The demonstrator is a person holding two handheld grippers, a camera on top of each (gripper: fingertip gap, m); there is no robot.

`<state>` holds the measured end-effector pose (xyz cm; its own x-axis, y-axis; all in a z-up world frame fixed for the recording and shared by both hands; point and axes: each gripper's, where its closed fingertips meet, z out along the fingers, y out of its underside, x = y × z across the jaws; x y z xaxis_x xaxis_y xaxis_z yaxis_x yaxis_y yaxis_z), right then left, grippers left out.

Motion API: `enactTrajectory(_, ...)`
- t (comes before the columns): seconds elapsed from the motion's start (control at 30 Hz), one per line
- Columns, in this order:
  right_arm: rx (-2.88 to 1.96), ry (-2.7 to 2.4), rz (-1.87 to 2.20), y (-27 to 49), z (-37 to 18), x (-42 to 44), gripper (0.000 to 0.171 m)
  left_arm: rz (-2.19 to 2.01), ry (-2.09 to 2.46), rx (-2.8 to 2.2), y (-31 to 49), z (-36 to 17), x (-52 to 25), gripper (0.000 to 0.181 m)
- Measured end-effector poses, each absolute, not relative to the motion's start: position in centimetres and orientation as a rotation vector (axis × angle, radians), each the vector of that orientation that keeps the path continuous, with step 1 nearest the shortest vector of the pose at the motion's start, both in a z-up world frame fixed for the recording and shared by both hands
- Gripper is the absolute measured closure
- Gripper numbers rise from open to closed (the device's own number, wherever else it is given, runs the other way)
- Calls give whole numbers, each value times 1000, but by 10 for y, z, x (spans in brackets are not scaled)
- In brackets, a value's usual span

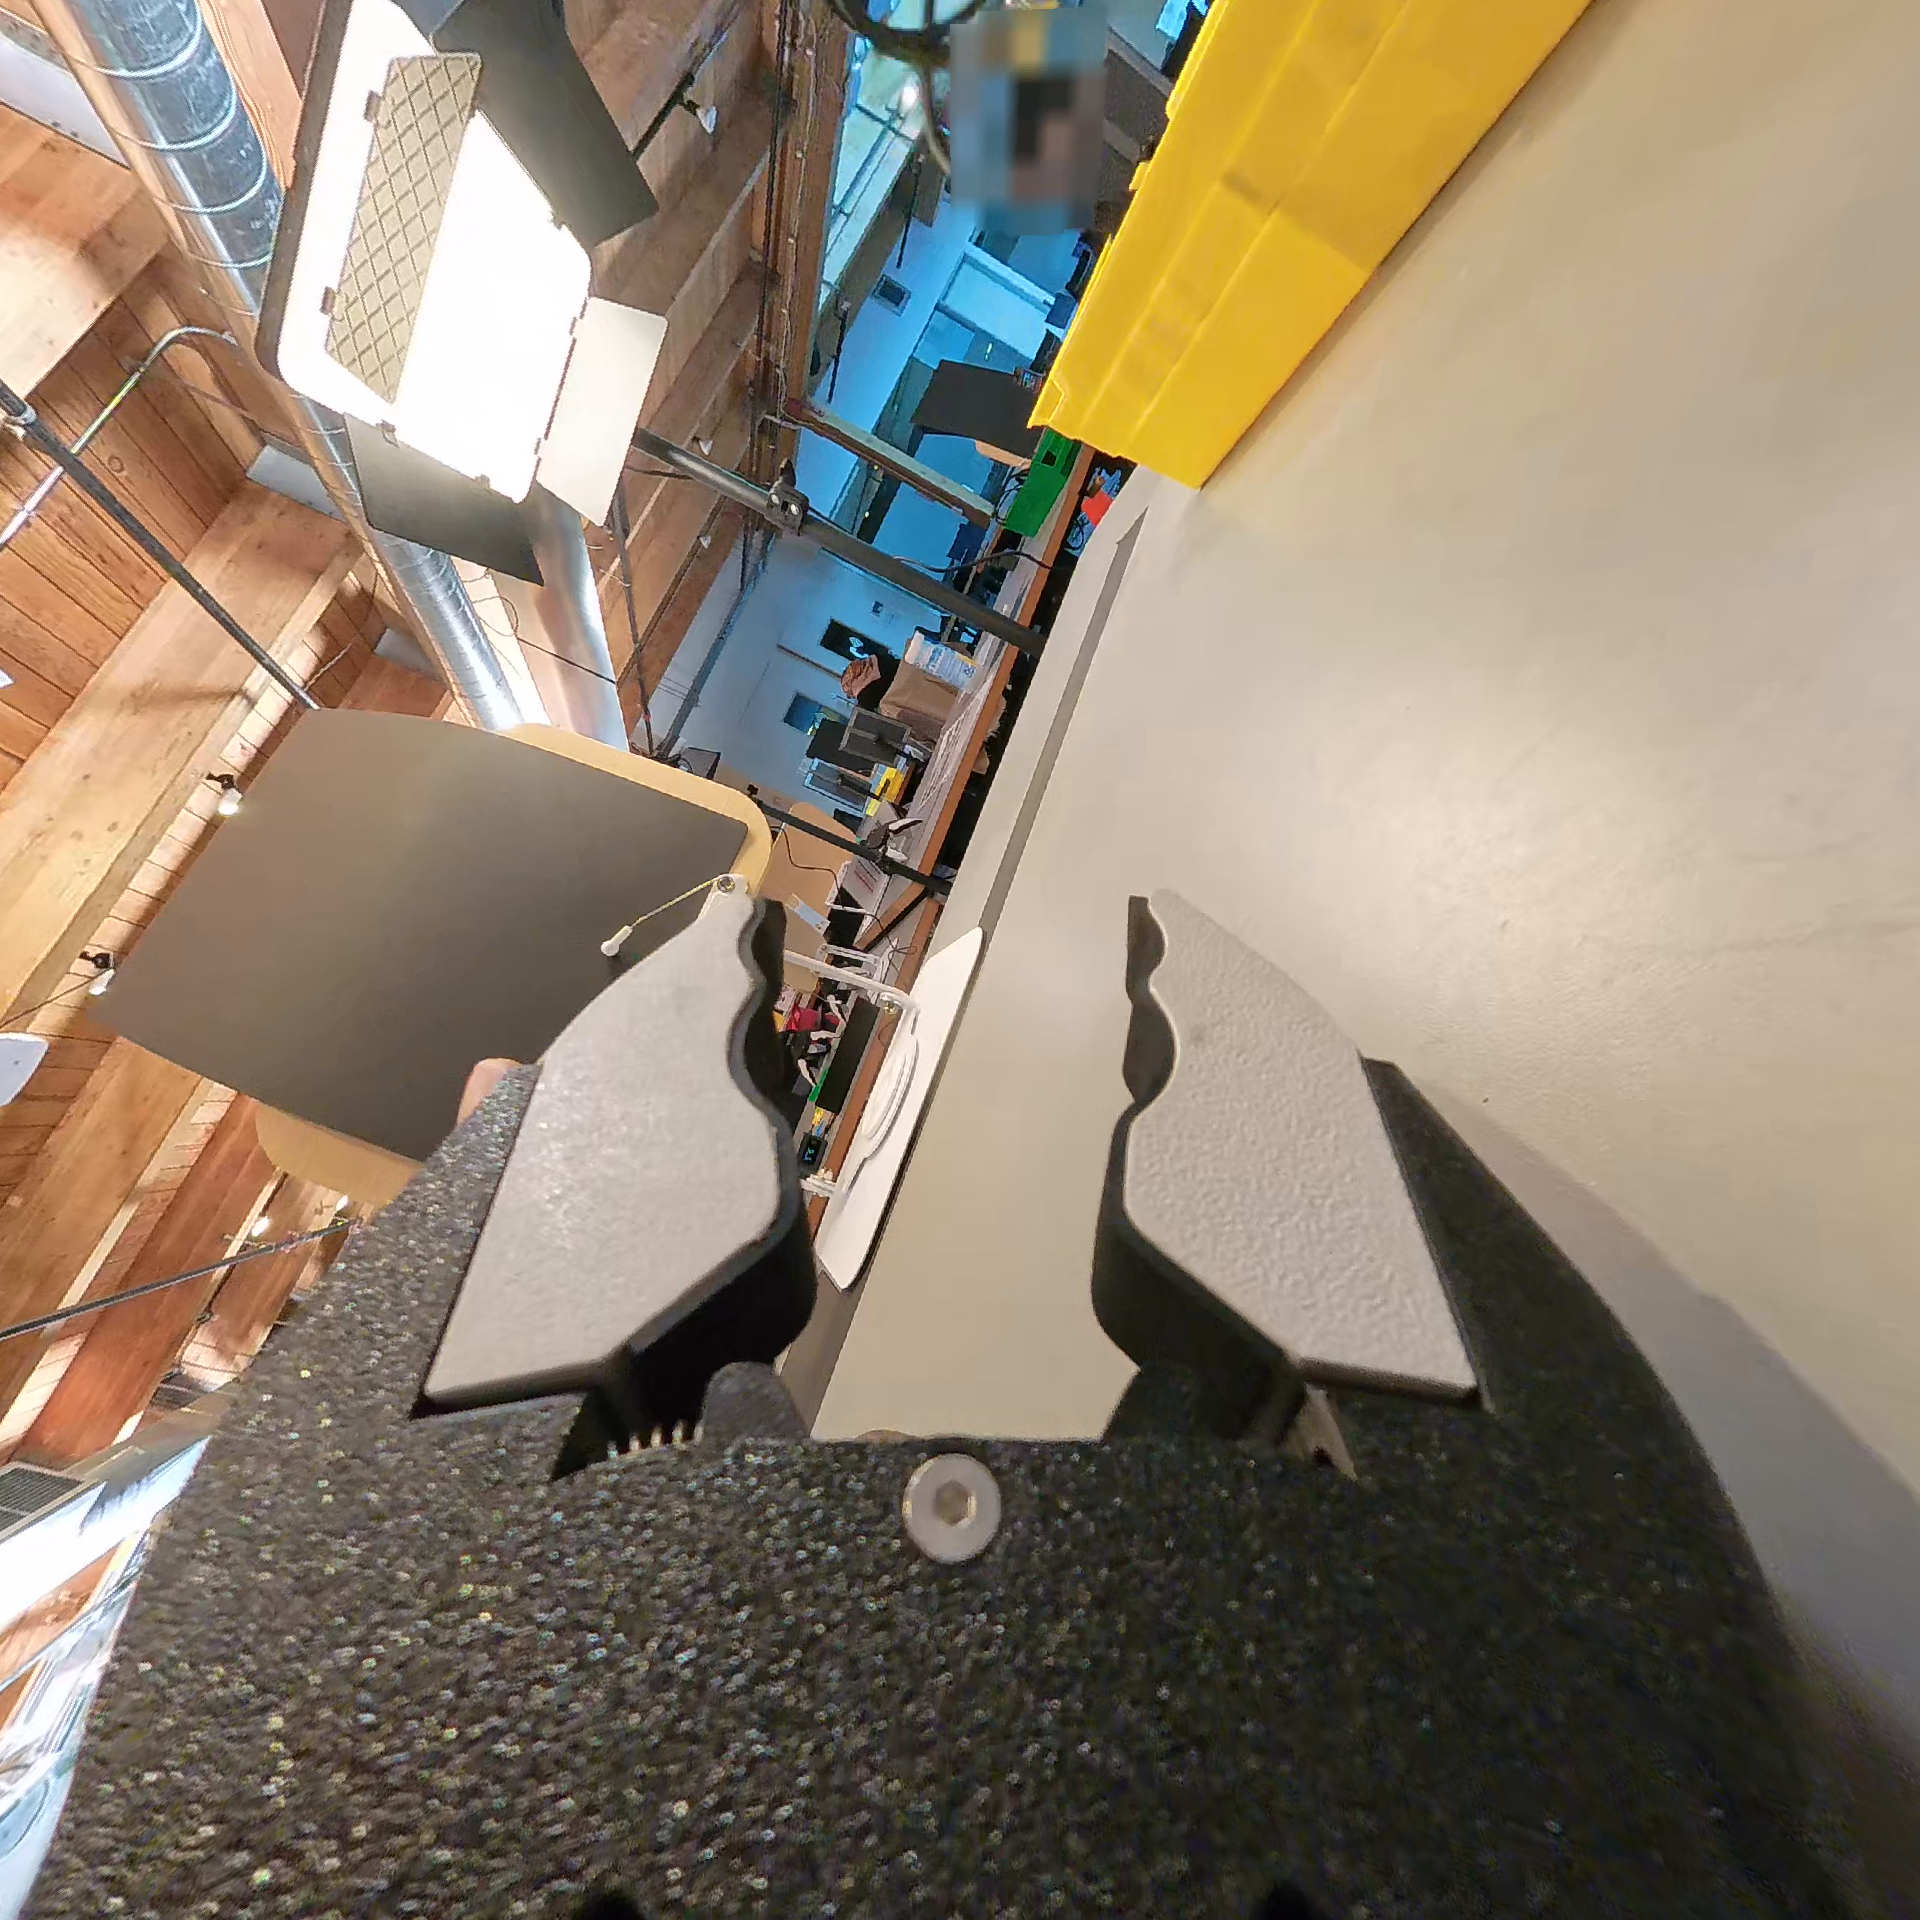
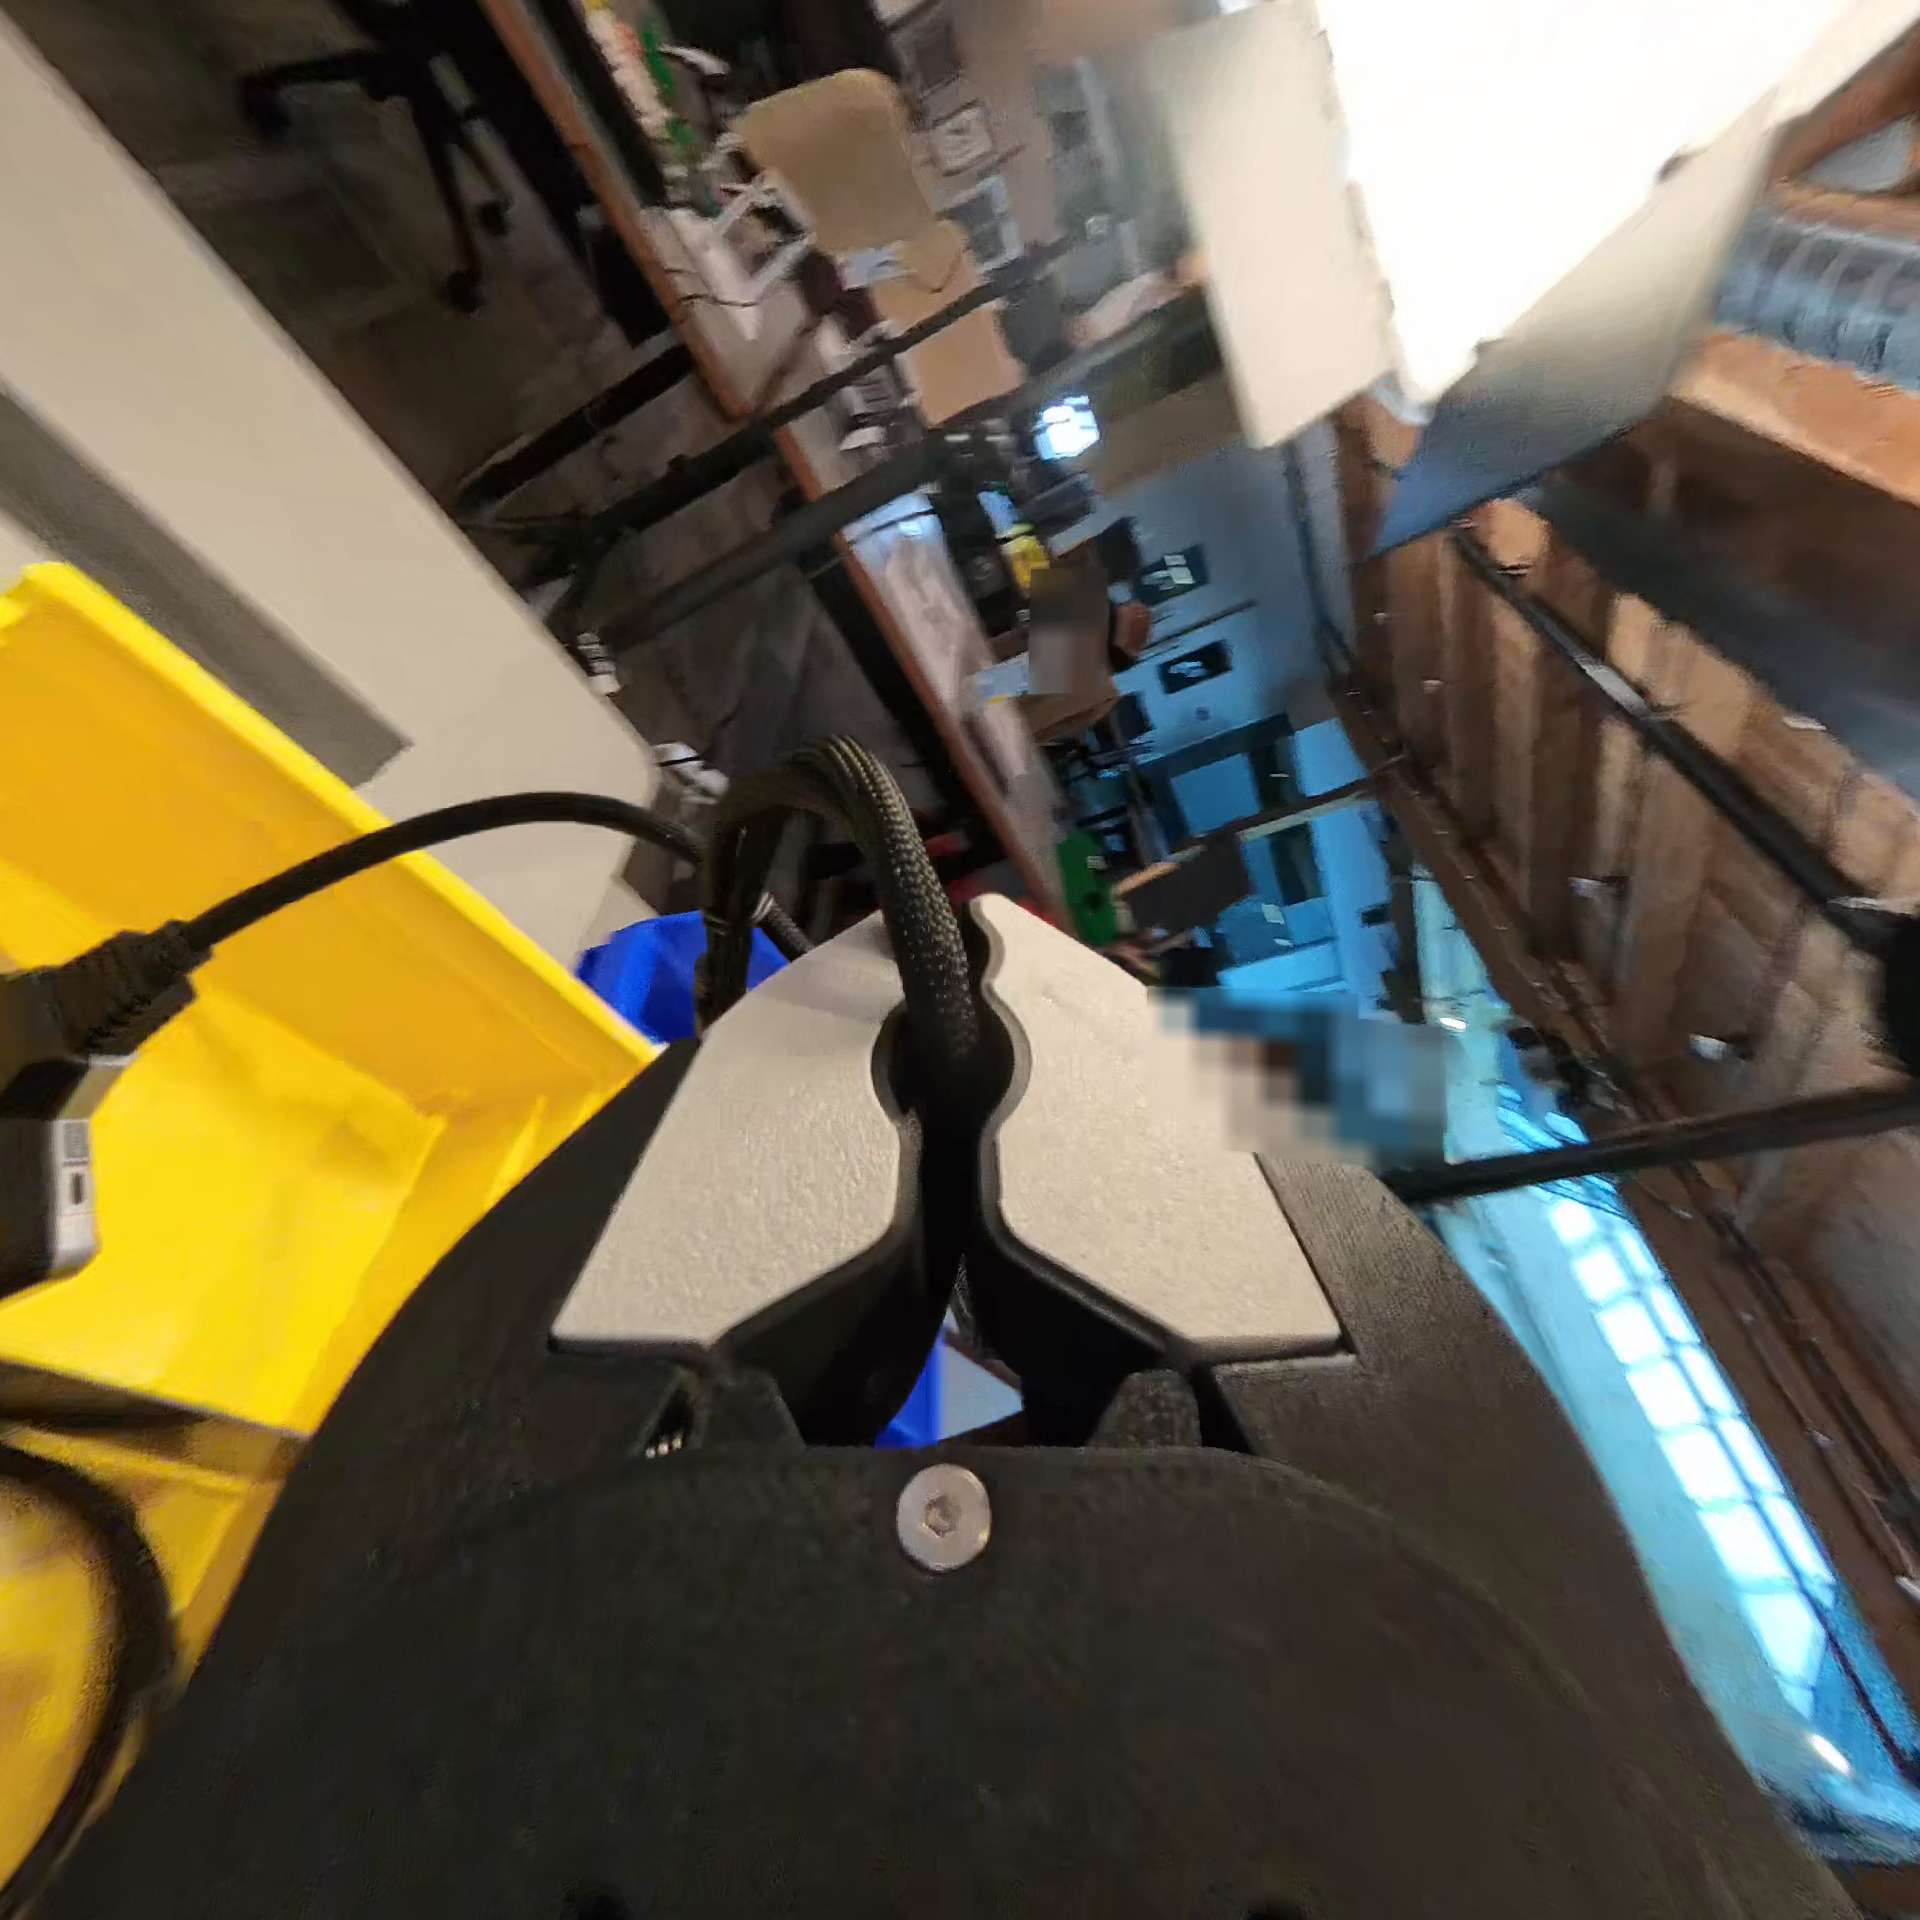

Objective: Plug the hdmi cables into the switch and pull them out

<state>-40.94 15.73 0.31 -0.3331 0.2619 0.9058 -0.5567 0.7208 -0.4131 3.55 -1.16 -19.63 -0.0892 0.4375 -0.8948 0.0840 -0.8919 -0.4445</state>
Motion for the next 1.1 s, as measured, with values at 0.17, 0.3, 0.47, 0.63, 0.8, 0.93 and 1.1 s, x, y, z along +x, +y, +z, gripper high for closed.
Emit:
enactTrajectory(0.17, 264, -2114, 907, 144, -64, -417, 167, 2076, -573, -1945, -13, -198, 35, 117)
enactTrajectory(0.3, 328, -2385, 851, 144, -117, -410, 164, 2086, -568, -1957, -14, -198, 36, 118)
enactTrajectory(0.47, 498, -2602, 618, 154, -193, -387, 142, 2078, -572, -1962, -15, -199, 36, 118)
enactTrajectory(0.63, 531, -2715, 759, 144, -201, -358, 115, 2070, -564, -1976, -14, -201, 36, 118)
enactTrajectory(0.8, 427, -2804, 951, 142, -182, -342, 97, 2020, -573, -1938, -10, -198, 38, 118)
enactTrajectory(0.93, 348, -2846, 977, 145, -182, -338, 93, 1998, -604, -1916, -12, -195, 39, 118)
enactTrajectory(1.1, 249, -2865, 867, 125, -182, -352, 99, 2012, -576, -1939, -9, -199, 38, 118)
